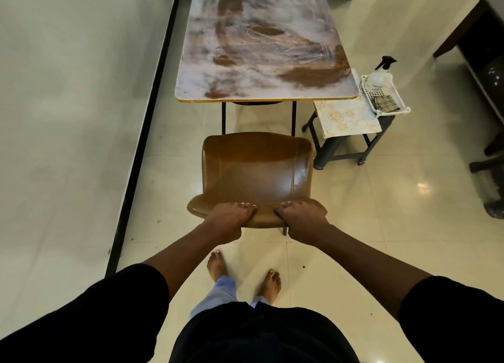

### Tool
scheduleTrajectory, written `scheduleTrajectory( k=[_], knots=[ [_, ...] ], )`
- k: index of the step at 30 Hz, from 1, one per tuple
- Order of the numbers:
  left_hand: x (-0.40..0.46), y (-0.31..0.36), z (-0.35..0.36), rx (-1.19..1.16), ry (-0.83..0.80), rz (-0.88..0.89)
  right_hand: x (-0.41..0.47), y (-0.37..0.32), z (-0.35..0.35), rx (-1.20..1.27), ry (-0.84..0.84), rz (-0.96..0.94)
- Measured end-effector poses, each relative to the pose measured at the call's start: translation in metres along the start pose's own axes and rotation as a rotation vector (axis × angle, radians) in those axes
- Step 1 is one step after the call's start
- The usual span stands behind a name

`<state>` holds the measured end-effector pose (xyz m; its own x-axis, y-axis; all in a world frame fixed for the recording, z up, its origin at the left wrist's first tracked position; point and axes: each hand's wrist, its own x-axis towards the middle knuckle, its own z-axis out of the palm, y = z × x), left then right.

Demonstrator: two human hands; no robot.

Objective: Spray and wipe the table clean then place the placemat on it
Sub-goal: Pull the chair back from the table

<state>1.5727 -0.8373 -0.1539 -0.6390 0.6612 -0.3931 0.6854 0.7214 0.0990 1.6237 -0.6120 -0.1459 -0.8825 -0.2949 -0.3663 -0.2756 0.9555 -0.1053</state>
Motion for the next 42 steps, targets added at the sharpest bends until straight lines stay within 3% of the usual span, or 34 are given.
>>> scheduleTrajectory(
  k=[19,38,42],
  knots=[
    [0.013,0.021,0.006,-0.057,0.018,0.001,-0.008,0.021,0.009,-0.022,0.062,0.008],
    [0.014,0.024,0.004,-0.175,-0.007,-0.044,-0.016,0.027,0.000,0.078,-0.024,0.008],
    [0.020,0.023,-0.006,-0.297,-0.135,-0.051,-0.017,0.029,-0.009,0.204,-0.063,-0.012]
  ],
)
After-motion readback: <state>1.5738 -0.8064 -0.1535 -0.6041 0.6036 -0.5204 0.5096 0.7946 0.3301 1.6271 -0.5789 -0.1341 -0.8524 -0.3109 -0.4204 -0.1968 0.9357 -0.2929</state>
